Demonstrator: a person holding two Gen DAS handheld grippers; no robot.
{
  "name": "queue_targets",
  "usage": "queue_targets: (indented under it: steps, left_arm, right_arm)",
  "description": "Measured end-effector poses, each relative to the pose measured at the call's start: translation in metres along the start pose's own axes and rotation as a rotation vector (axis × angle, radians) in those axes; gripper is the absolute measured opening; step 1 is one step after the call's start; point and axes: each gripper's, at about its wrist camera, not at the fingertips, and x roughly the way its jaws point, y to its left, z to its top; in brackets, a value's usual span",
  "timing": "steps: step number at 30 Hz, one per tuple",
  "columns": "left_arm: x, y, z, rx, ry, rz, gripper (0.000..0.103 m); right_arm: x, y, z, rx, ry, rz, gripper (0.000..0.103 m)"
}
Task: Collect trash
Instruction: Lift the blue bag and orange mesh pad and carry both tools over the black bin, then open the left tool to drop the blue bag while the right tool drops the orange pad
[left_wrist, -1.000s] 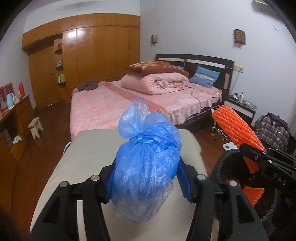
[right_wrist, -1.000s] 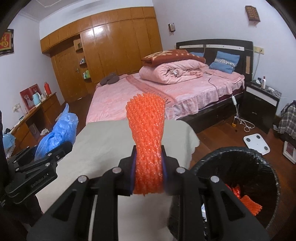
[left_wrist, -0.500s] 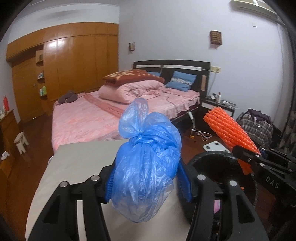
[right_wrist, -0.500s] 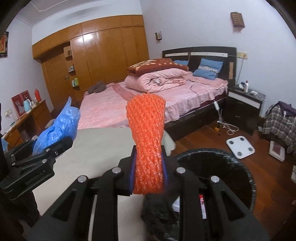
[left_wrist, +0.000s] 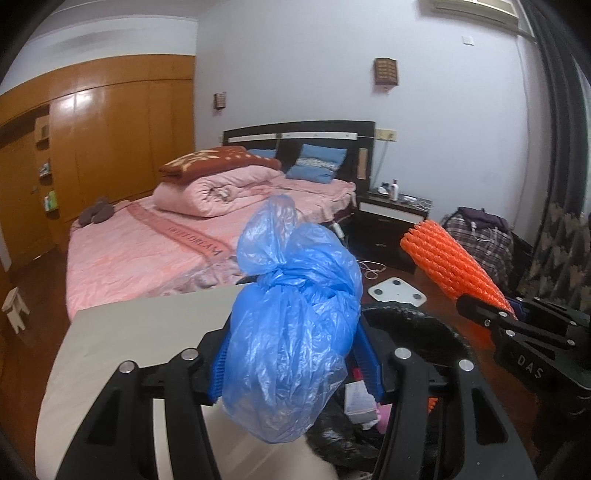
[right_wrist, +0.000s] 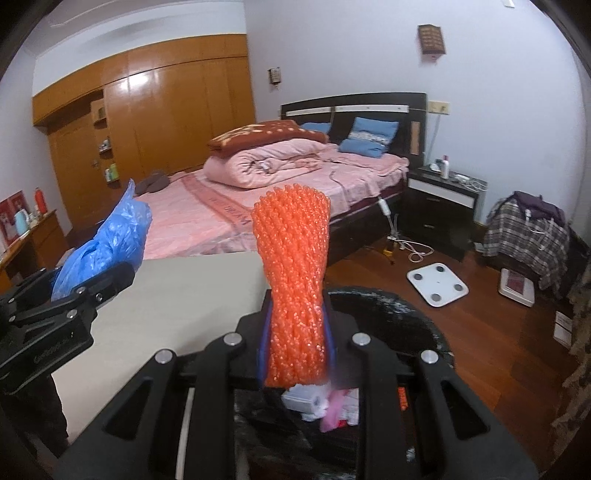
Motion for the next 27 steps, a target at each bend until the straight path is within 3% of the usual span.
queue_targets:
  steps: [14,27]
  left_arm:
    - [0.025,-0.048,-0.003,0.061,0.021,-0.105,0.057]
    - [0.061,-0.072,-0.011,0.092,0.063,-0.161,0.057]
  right_arm:
    - [-0.001,-0.057,-0.022,0.049,0.028,-0.123,0.022]
    - [0.02,-0.082,-0.039,0.076,0.08,-0.167,0.022]
